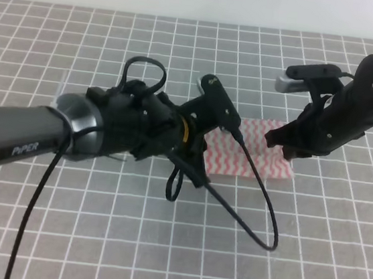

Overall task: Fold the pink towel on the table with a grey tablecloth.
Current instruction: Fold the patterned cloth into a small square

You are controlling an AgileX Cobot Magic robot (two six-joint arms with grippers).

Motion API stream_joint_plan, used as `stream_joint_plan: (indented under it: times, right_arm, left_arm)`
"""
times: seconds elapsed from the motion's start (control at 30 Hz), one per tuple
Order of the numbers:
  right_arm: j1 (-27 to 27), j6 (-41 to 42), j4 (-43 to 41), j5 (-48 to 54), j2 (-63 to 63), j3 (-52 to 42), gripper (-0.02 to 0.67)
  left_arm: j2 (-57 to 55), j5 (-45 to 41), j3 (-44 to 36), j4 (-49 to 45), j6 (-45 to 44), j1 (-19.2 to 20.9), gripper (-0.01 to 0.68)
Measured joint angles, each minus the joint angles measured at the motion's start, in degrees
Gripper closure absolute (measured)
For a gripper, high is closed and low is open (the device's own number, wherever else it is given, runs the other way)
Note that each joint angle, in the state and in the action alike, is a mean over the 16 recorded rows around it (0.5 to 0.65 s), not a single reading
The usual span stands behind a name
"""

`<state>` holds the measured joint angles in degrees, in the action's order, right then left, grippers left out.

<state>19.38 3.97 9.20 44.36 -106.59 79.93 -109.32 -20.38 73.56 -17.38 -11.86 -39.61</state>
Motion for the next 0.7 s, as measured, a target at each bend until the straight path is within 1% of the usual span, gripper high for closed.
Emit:
stream_joint_plan:
  times: [0.4,0.7]
  right_arm:
    - [0.0,-0.83,-0.84,-3.67,-0.03,0.0,0.664]
    - [0.01,-0.99,-0.85,-6.64,-0.13,0.03,0.665]
  left_arm:
    - [-3.46,-2.4,4.79,-0.9,-0.26,1.51,0.674]
    - [-4.67,-0.66,5.6,-0.82,-1.03,1.54,0.674]
